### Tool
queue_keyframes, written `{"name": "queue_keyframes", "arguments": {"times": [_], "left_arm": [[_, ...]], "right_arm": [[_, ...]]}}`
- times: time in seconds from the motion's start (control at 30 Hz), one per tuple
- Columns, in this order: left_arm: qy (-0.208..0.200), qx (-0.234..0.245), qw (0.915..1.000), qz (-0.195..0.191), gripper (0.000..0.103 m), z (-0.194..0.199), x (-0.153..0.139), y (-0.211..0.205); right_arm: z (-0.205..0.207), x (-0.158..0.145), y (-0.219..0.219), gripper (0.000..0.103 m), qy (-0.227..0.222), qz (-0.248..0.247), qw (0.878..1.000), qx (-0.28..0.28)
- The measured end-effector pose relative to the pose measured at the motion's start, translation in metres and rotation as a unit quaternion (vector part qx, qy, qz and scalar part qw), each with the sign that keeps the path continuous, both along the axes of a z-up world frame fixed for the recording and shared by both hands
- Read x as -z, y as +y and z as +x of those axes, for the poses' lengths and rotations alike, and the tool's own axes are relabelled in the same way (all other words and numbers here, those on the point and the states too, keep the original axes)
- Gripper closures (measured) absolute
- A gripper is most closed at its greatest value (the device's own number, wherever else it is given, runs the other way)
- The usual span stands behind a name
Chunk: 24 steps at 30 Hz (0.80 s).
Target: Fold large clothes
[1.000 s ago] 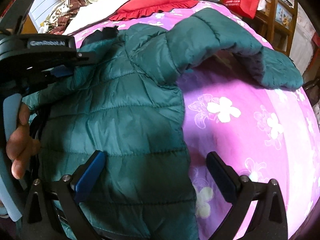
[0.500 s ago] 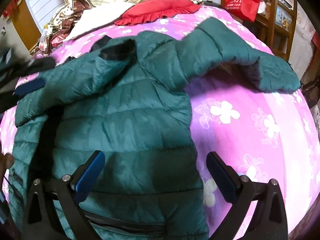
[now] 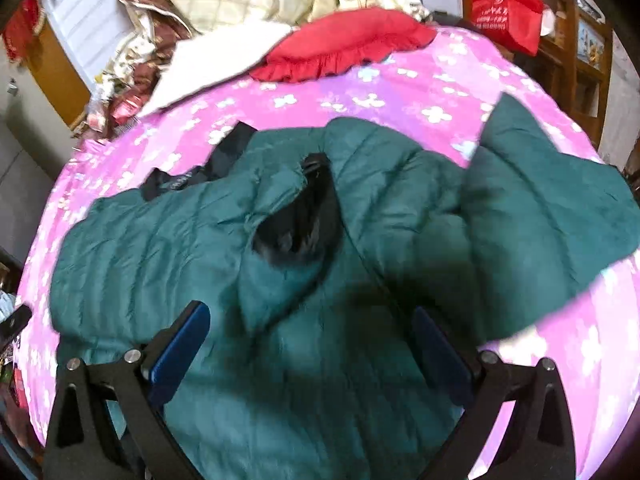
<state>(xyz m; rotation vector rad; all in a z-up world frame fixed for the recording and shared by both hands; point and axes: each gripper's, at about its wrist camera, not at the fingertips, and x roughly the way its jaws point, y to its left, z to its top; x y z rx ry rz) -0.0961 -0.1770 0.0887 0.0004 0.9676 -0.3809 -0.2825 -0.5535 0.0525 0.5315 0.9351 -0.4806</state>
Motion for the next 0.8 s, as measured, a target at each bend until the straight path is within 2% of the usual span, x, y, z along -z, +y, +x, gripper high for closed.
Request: {"name": "queue_keyframes", "arguments": {"times": [0.07, 0.1, 0.13, 0.17, 0.2, 0.23, 0.33, 0.5, 0.6, 0.67, 0.8], "left_arm": [[0.01, -0.019, 0.9998, -0.005, 0.069, 0.01, 0.009, 0.009], [0.013, -0.022, 0.9997, -0.006, 0.069, 0.013, 0.011, 0.009], [0.018, -0.027, 0.9995, -0.008, 0.069, 0.017, 0.015, 0.012], [0.021, -0.03, 0.9993, -0.008, 0.069, 0.02, 0.018, 0.013], [0.022, -0.031, 0.9992, -0.008, 0.069, 0.02, 0.019, 0.015], [0.024, -0.033, 0.9991, -0.008, 0.069, 0.023, 0.022, 0.015], [0.028, -0.032, 0.999, -0.01, 0.069, 0.027, 0.026, 0.011], [0.034, -0.025, 0.999, -0.014, 0.069, 0.027, 0.033, 0.0], [0.038, -0.022, 0.9988, -0.022, 0.069, 0.026, 0.036, -0.005], [0.035, -0.019, 0.9992, -0.012, 0.069, 0.025, 0.036, -0.011], [0.027, -0.018, 0.9993, -0.015, 0.069, 0.025, 0.028, -0.013]], "right_arm": [[0.016, 0.009, -0.005, 0.001, -0.002, 0.016, 1.0, -0.005], [0.02, 0.012, -0.006, 0.007, 0.0, 0.016, 1.0, -0.004], [0.024, 0.014, -0.006, 0.024, 0.001, 0.011, 1.0, -0.002], [0.027, 0.014, -0.004, 0.037, -0.001, -0.001, 1.0, -0.006], [0.03, 0.013, -0.002, 0.062, -0.007, -0.006, 1.0, -0.015], [0.031, 0.011, 0.0, 0.078, -0.018, -0.007, 0.999, -0.028], [0.026, -0.002, 0.003, 0.084, -0.033, -0.027, 0.998, -0.043], [0.01, -0.025, -0.003, 0.086, -0.056, -0.057, 0.996, -0.035], [0.008, -0.023, -0.004, 0.086, -0.027, -0.099, 0.995, -0.021], [0.007, -0.009, -0.004, 0.086, 0.003, -0.12, 0.993, -0.009], [0.008, 0.011, -0.006, 0.083, 0.023, -0.127, 0.991, -0.021]]}}
